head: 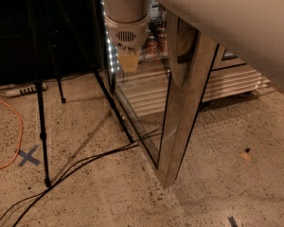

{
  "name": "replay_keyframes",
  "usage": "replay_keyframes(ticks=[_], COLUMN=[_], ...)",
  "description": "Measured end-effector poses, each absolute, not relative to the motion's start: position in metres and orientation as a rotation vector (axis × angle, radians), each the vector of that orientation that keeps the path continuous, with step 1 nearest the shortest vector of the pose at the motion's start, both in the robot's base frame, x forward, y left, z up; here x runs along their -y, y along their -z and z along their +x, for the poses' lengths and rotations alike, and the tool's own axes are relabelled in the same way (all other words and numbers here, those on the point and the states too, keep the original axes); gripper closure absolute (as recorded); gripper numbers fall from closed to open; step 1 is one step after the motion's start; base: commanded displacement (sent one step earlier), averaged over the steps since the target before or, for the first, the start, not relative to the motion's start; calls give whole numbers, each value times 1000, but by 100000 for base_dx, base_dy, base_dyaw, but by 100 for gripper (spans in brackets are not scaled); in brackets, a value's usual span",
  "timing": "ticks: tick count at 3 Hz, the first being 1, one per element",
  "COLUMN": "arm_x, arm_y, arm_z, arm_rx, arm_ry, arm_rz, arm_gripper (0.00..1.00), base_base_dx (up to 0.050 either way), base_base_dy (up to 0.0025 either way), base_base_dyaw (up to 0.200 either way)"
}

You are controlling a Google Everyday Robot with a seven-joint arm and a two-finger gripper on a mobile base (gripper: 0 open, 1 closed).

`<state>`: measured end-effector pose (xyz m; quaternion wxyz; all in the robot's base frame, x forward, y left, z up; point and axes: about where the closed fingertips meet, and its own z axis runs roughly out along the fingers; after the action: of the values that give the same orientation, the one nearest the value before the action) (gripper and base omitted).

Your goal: Close left fridge door

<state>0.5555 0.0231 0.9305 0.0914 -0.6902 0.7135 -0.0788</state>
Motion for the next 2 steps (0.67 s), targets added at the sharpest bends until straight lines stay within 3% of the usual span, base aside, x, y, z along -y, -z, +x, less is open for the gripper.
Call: replay_keyframes(ticks=[1,2], arm_x=[-23,-23], arm_y=[-931,-931], arm_z=[555,555], arm_rx=[-2120,-2120], arm_ry=[234,234], arm_rz=[-2050,-2050], arm_gripper=[100,100], base_base_dx=[3600,4924], base_base_dy=[-258,10], base_base_dyaw=[-13616,-135])
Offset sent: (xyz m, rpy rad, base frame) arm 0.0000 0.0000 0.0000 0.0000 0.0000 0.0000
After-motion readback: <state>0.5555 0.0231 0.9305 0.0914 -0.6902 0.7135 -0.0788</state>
